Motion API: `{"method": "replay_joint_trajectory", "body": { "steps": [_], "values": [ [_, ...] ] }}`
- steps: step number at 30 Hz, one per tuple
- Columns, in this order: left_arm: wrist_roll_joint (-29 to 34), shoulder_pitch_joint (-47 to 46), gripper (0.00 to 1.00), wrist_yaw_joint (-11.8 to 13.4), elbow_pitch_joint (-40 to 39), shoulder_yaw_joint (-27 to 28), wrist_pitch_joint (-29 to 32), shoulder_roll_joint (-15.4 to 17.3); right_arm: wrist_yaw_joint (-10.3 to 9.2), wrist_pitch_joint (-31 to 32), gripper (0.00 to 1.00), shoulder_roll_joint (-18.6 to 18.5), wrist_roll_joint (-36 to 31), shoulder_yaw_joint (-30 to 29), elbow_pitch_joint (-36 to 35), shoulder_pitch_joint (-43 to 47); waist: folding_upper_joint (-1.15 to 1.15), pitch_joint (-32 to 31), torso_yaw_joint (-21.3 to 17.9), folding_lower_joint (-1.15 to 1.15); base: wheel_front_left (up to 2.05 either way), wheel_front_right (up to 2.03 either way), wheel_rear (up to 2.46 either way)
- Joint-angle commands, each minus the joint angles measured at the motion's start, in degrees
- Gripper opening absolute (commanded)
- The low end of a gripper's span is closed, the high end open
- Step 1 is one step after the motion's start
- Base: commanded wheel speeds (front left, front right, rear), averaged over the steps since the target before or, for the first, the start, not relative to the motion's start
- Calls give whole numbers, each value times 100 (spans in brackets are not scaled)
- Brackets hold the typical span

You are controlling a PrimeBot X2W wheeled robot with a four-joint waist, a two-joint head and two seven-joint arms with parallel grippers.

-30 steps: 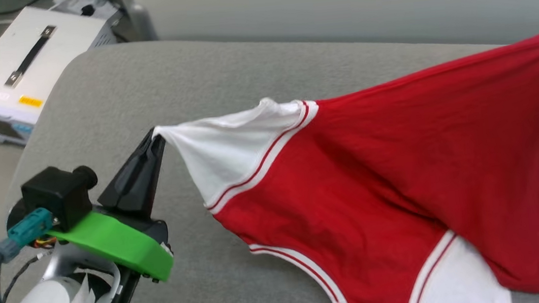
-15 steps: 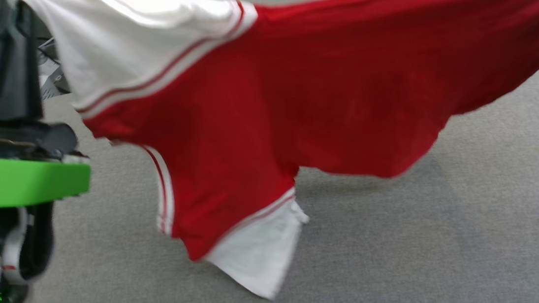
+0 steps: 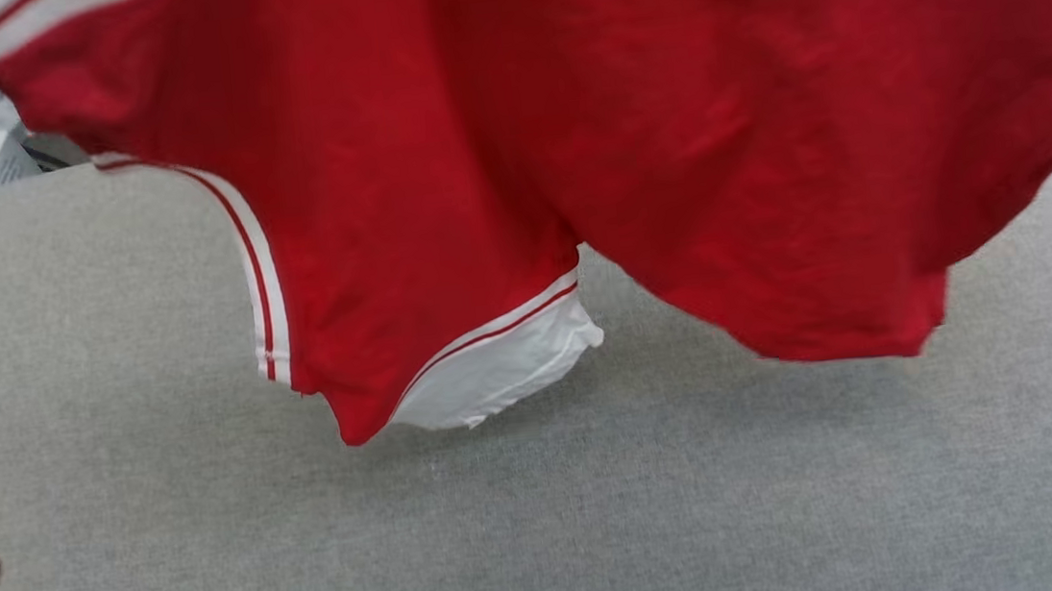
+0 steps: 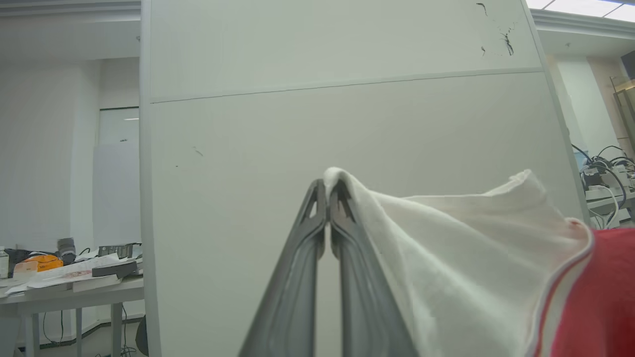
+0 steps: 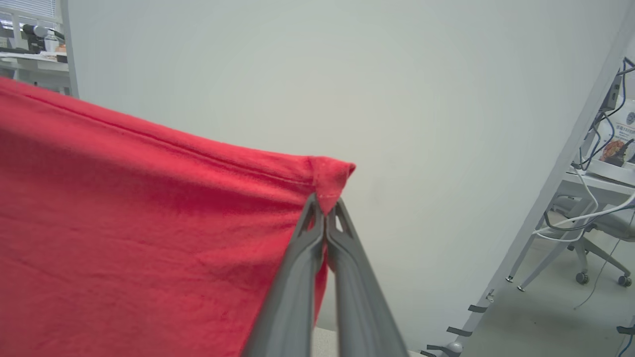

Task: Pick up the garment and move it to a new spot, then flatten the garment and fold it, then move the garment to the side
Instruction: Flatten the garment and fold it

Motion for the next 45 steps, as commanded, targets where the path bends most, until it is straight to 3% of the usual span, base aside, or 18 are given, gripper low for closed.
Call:
{"method": "replay_joint_trajectory", "body": {
  "steps": [1,10,18,24,30,34,39,44,45],
  "values": [
    [2,-260,0,-73,88,19,54,78,-5,-61,0,13,-26,-79,57,-176,0,354,-66,0,0,0,0],
    [-142,-1954,0,-890,943,-245,612,315,-5,-311,0,-227,-285,-158,515,-1327,0,1625,-118,0,0,0,0],
    [149,-4143,0,-1646,2440,-771,977,69,-5,-838,0,-533,-619,208,1594,-2711,0,2735,-96,0,0,0,0],
    [716,-5768,0,-1959,3950,-1180,745,-312,-5,-1450,0,-222,-1103,407,2801,-4124,0,3227,-115,0,0,0,0],
    [1034,-6927,0,-2047,5270,-1310,76,-699,-5,-2179,0,206,-1750,489,4006,-5242,0,3525,-112,0,0,0,0],
    [1137,-7094,0,-2104,5988,-1532,-231,-930,-5,-2576,0,441,-2074,522,4584,-5580,0,3660,-28,0,0,0,0],
    [1048,-6666,0,-2152,6570,-1727,-699,-1182,-5,-2982,0,671,-2144,624,5206,-5615,0,3737,97,0,0,0,0],
    [873,-5749,0,-2182,6891,-1946,-1200,-1463,-5,-3438,0,966,-2072,787,5586,-5156,0,3604,182,0,0,0,0],
    [699,-5039,0,-2191,6872,-2005,-1400,-1655,-5,-3824,0,1194,-1940,827,5749,-4632,0,3380,206,0,0,0,0]
  ]
}}
